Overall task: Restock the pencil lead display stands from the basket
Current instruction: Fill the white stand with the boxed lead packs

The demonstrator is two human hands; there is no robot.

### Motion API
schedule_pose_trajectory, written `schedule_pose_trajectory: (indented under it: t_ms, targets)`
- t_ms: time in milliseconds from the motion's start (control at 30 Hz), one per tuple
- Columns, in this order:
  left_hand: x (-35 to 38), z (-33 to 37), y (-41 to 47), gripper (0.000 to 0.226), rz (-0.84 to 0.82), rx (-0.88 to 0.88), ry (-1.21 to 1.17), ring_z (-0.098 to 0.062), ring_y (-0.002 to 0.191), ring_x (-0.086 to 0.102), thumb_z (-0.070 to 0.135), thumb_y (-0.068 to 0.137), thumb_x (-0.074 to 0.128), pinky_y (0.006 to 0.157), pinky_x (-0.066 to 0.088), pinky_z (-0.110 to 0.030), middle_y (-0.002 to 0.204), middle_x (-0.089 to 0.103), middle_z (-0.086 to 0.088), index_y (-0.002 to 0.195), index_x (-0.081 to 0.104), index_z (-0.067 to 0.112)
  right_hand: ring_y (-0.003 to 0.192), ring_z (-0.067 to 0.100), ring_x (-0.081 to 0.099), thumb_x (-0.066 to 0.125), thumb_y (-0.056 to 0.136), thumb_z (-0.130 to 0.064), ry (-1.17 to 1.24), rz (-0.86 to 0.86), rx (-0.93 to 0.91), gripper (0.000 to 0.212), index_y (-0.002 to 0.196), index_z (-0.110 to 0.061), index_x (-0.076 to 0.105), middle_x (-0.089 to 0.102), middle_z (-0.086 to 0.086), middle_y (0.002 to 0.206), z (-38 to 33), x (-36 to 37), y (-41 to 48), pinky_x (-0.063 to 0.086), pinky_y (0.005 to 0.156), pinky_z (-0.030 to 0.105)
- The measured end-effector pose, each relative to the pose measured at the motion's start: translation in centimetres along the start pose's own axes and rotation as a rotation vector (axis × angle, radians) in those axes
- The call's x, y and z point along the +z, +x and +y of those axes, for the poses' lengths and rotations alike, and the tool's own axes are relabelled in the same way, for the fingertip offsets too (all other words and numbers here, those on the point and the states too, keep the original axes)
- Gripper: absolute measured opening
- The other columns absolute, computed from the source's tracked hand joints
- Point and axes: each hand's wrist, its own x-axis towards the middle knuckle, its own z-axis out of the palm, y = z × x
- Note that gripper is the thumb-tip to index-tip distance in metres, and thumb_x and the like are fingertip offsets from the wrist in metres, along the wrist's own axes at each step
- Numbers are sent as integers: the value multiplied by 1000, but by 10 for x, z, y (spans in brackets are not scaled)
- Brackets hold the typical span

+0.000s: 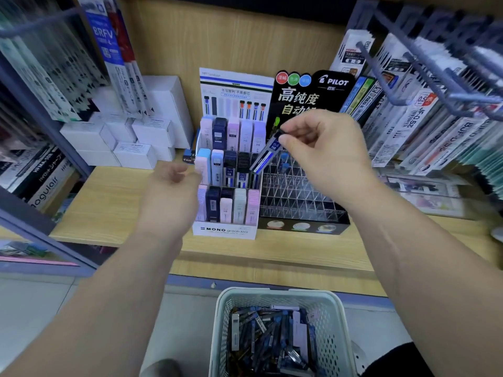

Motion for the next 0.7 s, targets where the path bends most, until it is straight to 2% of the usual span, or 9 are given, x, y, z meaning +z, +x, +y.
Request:
schedule_pose_trajectory:
  t_ms: [133,200,333,433,533,567,633,700]
  targets:
    - [8,-12,-5,17,-144,-81,101,-3,78,55,25,102,48,61,39,-23,89,64,14,110,62,32,72,-7,58,73,92,-15,-136,-50,-70,12,102,-20,76,64,-19,83,0,12,-1,46,71,6]
    - [7,-11,-5,20,-138,-88,94,-6,78,56,23,102,47,62,40,-23,87,64,14,106,63,33,73,0,58,72,92,-14,-198,-64,-117,11,102,-18,76,64,-11,86,1,17,0,47,73,12]
    - [5,-10,-4,22,-148,-142,29,-9,89,64,23,101,48,67,42,-26,93,71,14,111,66,32,78,9,57,71,92,-13,-251,-76,-165,12,103,-15,76,59,-8,89,6,26,3,49,78,23]
    - [4,-10,-7,22,-161,-153,14,1,78,62,23,102,49,62,38,-25,86,69,19,110,65,34,81,15,60,72,90,-11,-278,-84,-213,12,101,-12,78,62,-4,88,12,36,1,54,80,36]
    - [2,-10,-7,24,-182,-144,6,10,66,64,21,100,49,63,40,-24,75,71,24,105,67,36,83,21,62,72,89,-9,-281,-53,-246,11,98,-10,78,68,3,90,16,43,-1,56,78,40]
    - [2,-11,-7,25,-191,-145,3,8,71,66,21,100,49,65,43,-25,79,72,22,106,68,36,84,23,63,72,89,-9,-287,-56,-248,10,98,-10,79,69,4,91,16,43,0,56,79,41]
    - [0,-12,-6,27,-205,-152,1,-6,87,71,20,99,49,72,49,-30,89,75,16,108,69,36,85,24,64,72,90,-9,-286,-83,-250,10,97,-10,79,69,5,92,17,41,3,55,80,41]
    - [-1,-13,-7,28,-214,-154,3,-11,90,71,19,99,49,74,50,-31,92,76,14,109,69,37,85,25,64,72,89,-8,-275,-106,-265,9,96,-9,78,69,6,93,18,38,4,55,81,42]
